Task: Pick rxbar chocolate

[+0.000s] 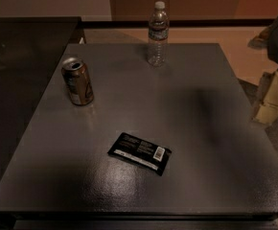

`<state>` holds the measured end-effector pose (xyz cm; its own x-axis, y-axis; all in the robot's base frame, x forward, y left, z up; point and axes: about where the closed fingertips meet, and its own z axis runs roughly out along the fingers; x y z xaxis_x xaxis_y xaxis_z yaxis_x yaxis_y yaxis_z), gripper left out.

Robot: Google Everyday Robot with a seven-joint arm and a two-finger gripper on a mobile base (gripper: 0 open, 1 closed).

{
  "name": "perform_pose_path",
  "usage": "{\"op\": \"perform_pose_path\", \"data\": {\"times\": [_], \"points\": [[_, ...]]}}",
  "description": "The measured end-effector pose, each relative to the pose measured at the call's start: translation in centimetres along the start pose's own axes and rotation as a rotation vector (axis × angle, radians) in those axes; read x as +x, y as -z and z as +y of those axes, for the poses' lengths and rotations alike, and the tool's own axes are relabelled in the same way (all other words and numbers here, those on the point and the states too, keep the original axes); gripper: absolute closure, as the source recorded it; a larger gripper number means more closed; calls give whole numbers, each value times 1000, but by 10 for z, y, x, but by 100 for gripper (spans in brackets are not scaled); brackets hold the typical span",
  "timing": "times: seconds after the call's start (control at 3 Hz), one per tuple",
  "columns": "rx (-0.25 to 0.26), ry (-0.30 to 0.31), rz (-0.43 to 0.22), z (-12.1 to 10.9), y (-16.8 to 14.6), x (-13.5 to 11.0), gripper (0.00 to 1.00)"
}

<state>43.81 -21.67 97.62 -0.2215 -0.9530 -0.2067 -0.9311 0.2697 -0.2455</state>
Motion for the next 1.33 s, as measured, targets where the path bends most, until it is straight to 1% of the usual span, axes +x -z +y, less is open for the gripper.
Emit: {"op": "perform_pose_path", "data": {"times": [0.33, 0.67, 1.0, 1.33], "points": [[4, -12, -5, 3, -5, -8, 0], [-1, -32, -35, 12, -21, -18, 0], [-10, -53, -79, 21, -42, -30, 0], [-17, -73, -138, 32, -64, -47, 0]]}}
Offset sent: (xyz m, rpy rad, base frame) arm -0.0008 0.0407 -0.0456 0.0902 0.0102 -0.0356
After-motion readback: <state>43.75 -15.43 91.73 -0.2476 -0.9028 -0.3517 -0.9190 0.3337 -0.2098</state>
